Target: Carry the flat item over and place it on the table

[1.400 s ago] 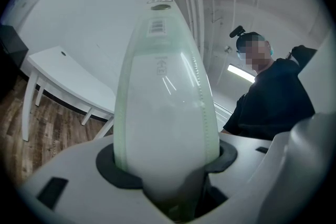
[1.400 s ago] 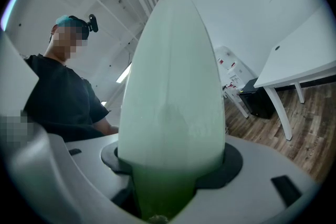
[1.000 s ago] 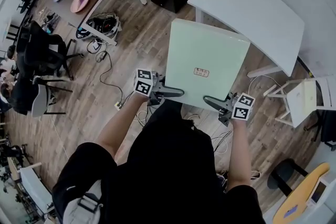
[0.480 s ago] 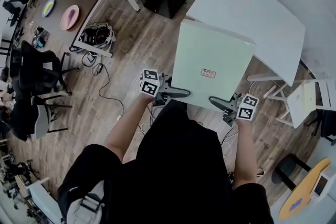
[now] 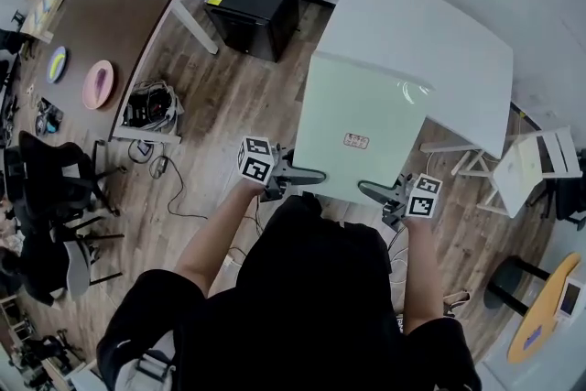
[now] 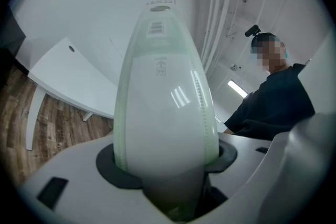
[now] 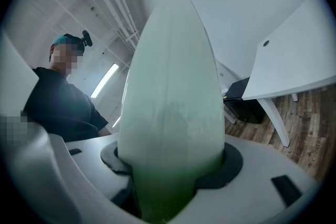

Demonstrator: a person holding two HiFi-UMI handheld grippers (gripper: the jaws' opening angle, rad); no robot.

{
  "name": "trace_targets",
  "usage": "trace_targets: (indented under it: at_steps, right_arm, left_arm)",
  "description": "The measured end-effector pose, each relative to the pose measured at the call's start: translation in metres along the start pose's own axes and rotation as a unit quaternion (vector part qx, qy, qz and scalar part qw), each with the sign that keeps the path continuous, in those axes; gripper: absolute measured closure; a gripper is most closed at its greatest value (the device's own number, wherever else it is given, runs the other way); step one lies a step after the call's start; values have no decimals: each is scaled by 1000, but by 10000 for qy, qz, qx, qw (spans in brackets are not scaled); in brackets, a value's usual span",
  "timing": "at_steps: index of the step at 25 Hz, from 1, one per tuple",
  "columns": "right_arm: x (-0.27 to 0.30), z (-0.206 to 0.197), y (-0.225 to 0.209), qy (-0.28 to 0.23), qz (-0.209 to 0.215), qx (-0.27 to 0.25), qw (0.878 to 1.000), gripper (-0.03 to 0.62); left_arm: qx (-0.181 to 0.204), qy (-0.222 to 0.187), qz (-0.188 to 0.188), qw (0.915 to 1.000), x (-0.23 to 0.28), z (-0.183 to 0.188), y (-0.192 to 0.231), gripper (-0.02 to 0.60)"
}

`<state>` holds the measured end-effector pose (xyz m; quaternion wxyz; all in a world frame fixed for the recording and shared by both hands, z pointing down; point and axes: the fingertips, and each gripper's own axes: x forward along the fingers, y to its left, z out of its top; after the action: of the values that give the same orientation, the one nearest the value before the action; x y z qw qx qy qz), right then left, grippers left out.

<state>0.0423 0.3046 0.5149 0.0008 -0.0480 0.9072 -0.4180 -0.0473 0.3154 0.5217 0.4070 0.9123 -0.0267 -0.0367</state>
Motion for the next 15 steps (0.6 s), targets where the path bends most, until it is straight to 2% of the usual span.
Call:
trace_targets:
  at_steps: [6, 10, 15]
  right_arm:
    - [13, 5, -8, -235, -177, 57, 9996, 286]
    - [10, 17, -16, -224, -182, 123, 9995, 286]
    - [10, 34, -25, -168, -183, 63, 9997, 286]
  left_arm:
    - [10, 223, -175, 9996, -13, 9, 13, 287]
    - [-125, 213, -160, 9996, -7, 21, 19, 287]
    - [-67, 126, -197, 9997, -3, 34, 31, 287]
